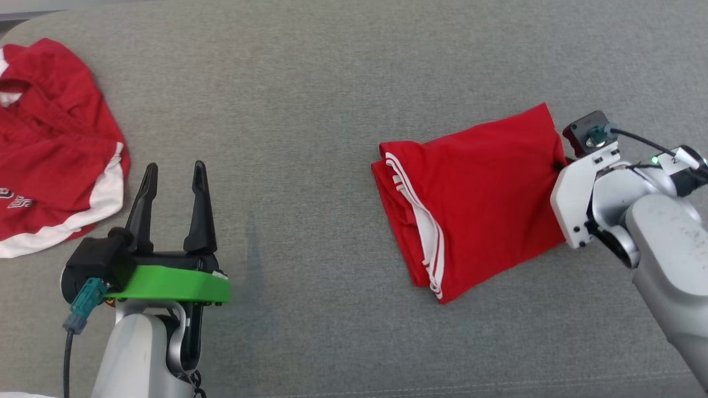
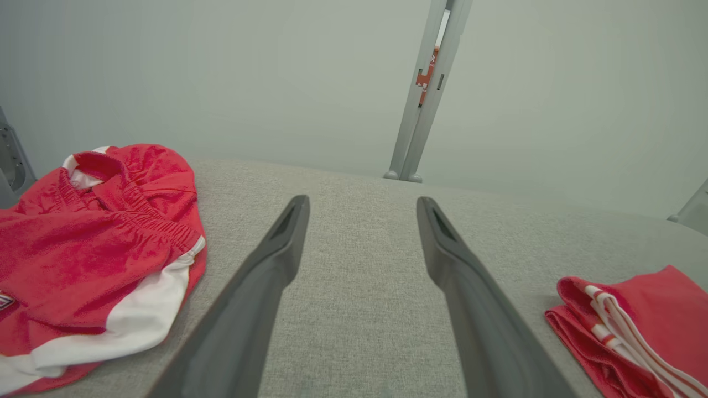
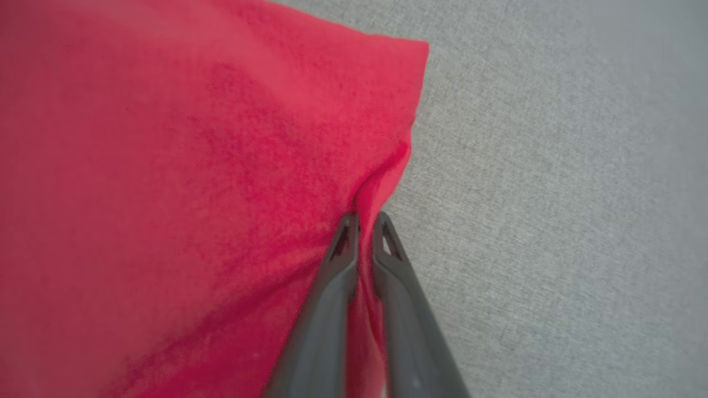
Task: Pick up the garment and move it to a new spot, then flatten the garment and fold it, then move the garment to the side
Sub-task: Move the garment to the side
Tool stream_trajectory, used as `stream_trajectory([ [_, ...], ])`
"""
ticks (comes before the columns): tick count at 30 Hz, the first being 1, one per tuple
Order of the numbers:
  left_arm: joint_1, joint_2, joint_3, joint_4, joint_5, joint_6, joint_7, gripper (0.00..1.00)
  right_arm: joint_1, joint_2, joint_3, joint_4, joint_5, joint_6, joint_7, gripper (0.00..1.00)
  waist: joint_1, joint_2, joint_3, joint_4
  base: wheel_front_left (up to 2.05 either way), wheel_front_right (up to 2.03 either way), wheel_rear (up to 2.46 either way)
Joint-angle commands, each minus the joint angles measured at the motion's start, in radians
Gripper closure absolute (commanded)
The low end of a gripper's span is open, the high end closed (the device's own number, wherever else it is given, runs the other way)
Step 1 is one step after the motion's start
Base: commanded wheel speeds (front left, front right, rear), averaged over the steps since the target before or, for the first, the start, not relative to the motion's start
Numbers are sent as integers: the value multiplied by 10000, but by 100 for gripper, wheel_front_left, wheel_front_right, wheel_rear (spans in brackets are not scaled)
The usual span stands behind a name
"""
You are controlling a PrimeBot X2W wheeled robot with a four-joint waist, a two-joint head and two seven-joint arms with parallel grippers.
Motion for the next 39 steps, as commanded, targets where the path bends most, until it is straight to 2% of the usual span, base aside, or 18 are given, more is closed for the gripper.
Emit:
stream_trajectory([
  [1, -186, 37, -4, -179, 179, -40, -26, 0, -310, -154, 30, 71, -26, -27, -174, 100, -1, 0, 669, -874, 0, 0, 0],
  [8, -478, 659, -52, -1107, 386, -34, -18, 0, -1635, -354, -123, 967, -303, -26, -1226, 100, -1, 0, 1645, -2374, 0, 0, 0],
  [14, -926, 1251, -220, -1841, 503, -35, -17, 0, -2627, -384, -1225, 2148, -926, -26, -2509, 100, -1, 0, 2550, -3165, 0, 0, 0],
  [19, -949, 1587, -453, -2401, 572, -35, -17, 0, -3144, -549, -2458, 3083, -1659, -24, -3529, 100, -1, 0, 3166, -3385, 0, 0, 0],
  [24, -969, 1929, -704, -2839, 445, -32, 12, 0, -3504, -825, -4039, 3760, -2578, -26, -4616, 100, -1, 0, 3631, -3313, 0, 0, 0],
  [32, -1143, 2201, -633, -3578, 349, 15, 151, 0, -3776, -851, -6076, 3888, -4463, -24, -5826, 100, -1, 0, 4066, -2940, 0, 0, 0],
  [33, -1123, 2197, -644, -3617, 349, 18, 148, 0, -3800, -838, -6197, 3819, -4706, -24, -5957, 86, -1, 0, 4078, -2893, 0, 0, 0],
  [34, -1084, 2179, -654, -3645, 320, 30, 143, 0, -3843, -843, -6359, 3691, -5003, -24, -6147, 58, -1, 0, 4086, -2839, 0, 0, 0],
  [35, -1055, 2147, -676, -3654, 301, 35, 135, 0, -3859, -831, -6487, 3617, -5228, -24, -6266, 0, -1, 0, 4083, -2789, 0, 0, 0],
  [39, -956, 2040, -739, -3523, 242, 59, 72, 0, -3750, -599, -6971, 3438, -5968, -24, -6487, 0, -1, 0, 3940, -2593, 0, 0, 0],
])
